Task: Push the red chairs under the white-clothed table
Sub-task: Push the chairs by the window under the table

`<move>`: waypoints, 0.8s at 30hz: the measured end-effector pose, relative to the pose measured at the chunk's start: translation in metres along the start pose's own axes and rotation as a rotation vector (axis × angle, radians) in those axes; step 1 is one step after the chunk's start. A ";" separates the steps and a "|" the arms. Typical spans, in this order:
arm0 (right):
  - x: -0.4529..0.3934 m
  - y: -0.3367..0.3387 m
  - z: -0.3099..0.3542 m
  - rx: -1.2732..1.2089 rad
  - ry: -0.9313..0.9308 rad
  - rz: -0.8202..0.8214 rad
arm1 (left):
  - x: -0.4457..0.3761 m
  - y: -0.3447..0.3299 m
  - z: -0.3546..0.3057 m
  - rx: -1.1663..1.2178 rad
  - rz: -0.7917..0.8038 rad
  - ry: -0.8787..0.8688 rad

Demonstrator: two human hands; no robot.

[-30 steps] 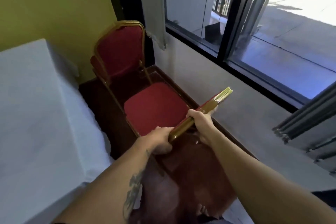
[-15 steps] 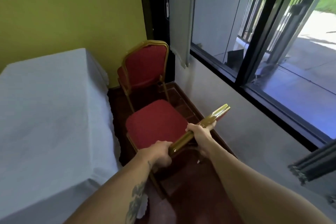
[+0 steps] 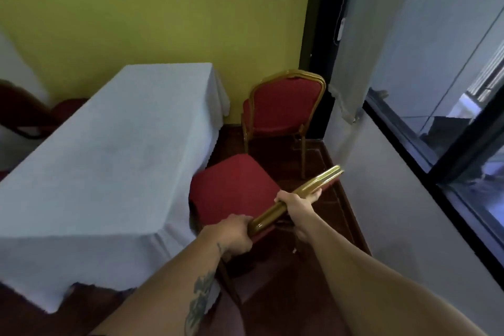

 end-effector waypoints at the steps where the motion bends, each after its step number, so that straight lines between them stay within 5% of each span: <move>1: -0.005 -0.001 0.001 0.019 -0.003 0.039 | 0.002 -0.001 -0.001 0.020 -0.010 0.028; 13: -0.057 0.001 0.013 0.203 -0.050 0.425 | 0.014 -0.021 -0.036 0.229 -0.109 0.343; 24: -0.132 0.003 0.019 0.299 -0.137 0.509 | -0.032 0.019 -0.082 0.091 -0.106 0.321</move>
Point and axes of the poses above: each hand's wrist, its own x-axis away from the middle knuckle, its own y-axis out of the back of the hand, z = x × y, the point moved 10 cm from there along -x, towards the middle knuckle, and after that the axes turned 15 degrees about y, right-handed, at the moved point
